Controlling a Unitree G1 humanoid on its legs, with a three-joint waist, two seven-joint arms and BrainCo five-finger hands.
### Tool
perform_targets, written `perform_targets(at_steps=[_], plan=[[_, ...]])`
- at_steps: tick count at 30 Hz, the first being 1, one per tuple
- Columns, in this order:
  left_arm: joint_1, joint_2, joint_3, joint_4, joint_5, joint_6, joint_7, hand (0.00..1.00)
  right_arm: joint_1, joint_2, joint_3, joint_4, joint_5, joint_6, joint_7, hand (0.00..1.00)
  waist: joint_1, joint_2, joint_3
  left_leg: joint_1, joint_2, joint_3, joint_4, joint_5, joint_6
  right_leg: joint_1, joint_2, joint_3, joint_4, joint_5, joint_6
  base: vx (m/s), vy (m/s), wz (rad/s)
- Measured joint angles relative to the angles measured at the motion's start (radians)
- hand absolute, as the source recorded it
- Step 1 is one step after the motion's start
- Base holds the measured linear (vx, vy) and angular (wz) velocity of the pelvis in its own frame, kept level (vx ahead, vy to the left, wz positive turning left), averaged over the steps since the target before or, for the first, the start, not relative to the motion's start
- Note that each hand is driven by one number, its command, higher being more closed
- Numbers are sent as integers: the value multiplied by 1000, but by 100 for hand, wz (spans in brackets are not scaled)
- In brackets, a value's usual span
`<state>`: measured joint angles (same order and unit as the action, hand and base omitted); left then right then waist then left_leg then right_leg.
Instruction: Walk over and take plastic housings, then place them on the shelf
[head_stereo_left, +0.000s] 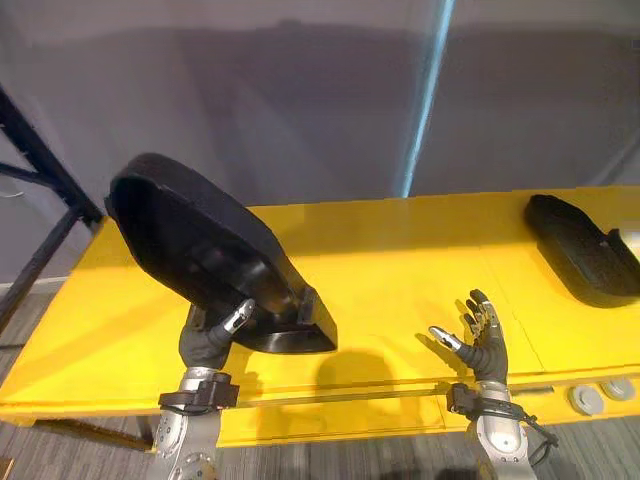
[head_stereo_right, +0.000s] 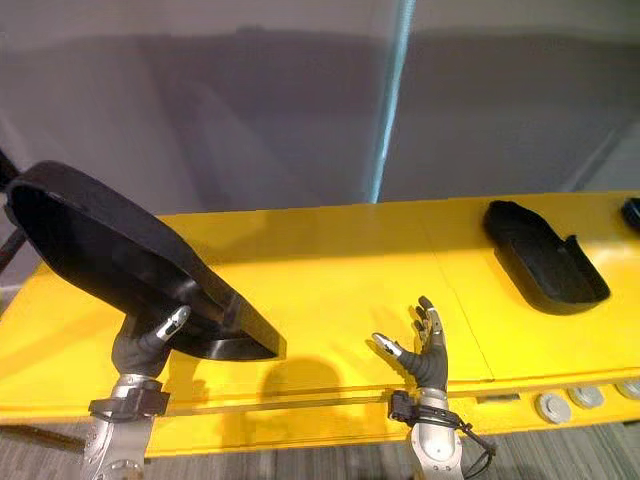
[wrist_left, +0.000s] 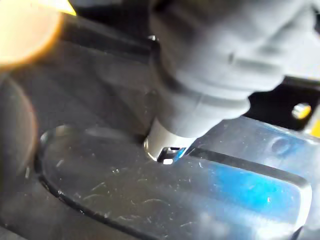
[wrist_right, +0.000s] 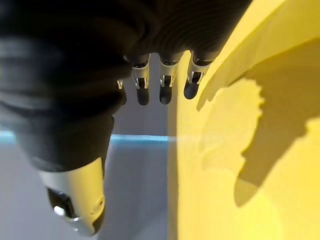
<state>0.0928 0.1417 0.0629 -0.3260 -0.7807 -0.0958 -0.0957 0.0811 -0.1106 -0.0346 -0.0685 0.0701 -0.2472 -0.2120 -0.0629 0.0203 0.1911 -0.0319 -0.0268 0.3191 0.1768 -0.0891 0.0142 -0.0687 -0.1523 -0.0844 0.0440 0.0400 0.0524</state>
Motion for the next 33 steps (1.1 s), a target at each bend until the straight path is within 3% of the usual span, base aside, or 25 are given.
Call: perform_targets(at_steps=[1,5,8,10,12,14,16,17,20,23,28,33], plan=[[-1,-3,0,14,-3,0,21,100,-4,-5,6,-3,2,-8,6,0,-2,0,11,-44,13,-43,142,-35,-7,2,0,44,4,-10,14,-10,5,-86],[-11,-7,-15,76,-26,37,41,100,-3,-28,14,-6,2,-14,29,0,-21,-1,22,-117,43,-102,362,-47,-22,17,10,146,5,-8,11,54,91,-83],[-90,1,-72,193,-117,95,49,100,7,-53,-14,-42,-1,-21,28,0,-60,20,22,-50,50,-72,254,-86,-36,8,27,157,1,6,27,27,113,-25],[-160,7,-106,244,-183,121,82,100,12,-52,-24,-64,-1,-27,25,0,-75,21,23,-25,36,-67,156,-86,-36,-28,27,158,17,14,39,1,80,-4],[-223,6,-132,281,-220,132,169,100,31,-48,-22,-71,2,-27,24,0,-90,28,27,16,27,-64,71,-85,-36,-36,32,158,31,15,41,-8,65,-11],[-255,7,-128,312,-221,131,221,100,53,-45,-22,-75,4,-28,26,0,-92,34,30,44,25,-53,31,-80,-28,-37,37,159,39,14,41,-12,38,-15],[-312,9,-97,365,-233,123,318,100,107,-39,-10,-79,3,-30,45,0,-110,38,33,56,23,-45,-10,-65,-16,-47,40,159,43,15,41,-43,21,-6],[-316,9,-90,372,-235,122,329,100,111,-39,-5,-79,2,-30,48,0,-114,38,33,56,23,-44,-12,-63,-16,-50,40,159,44,15,41,-64,-1,-4],[-378,14,-34,469,-247,108,450,100,131,-40,39,-79,-2,-30,77,0,-136,41,40,55,29,-30,-31,-49,-20,-65,48,162,32,23,30,-60,-20,-12],[-474,43,1,541,-221,97,525,100,127,-40,65,-86,-2,-30,94,0,-137,40,56,42,43,-9,-33,-44,-26,-71,60,163,-5,53,14,-59,-34,-19],[-654,117,9,694,-144,108,551,100,91,-55,95,-119,3,-30,94,0,-142,41,95,23,63,10,-30,-38,-35,-63,75,165,-71,106,3,-5,-41,-13],[-742,165,-11,778,-97,122,543,100,66,-80,125,-119,8,-30,95,0,-144,43,121,24,75,16,-30,-37,-36,-59,87,167,-84,115,0,8,-39,-5]])
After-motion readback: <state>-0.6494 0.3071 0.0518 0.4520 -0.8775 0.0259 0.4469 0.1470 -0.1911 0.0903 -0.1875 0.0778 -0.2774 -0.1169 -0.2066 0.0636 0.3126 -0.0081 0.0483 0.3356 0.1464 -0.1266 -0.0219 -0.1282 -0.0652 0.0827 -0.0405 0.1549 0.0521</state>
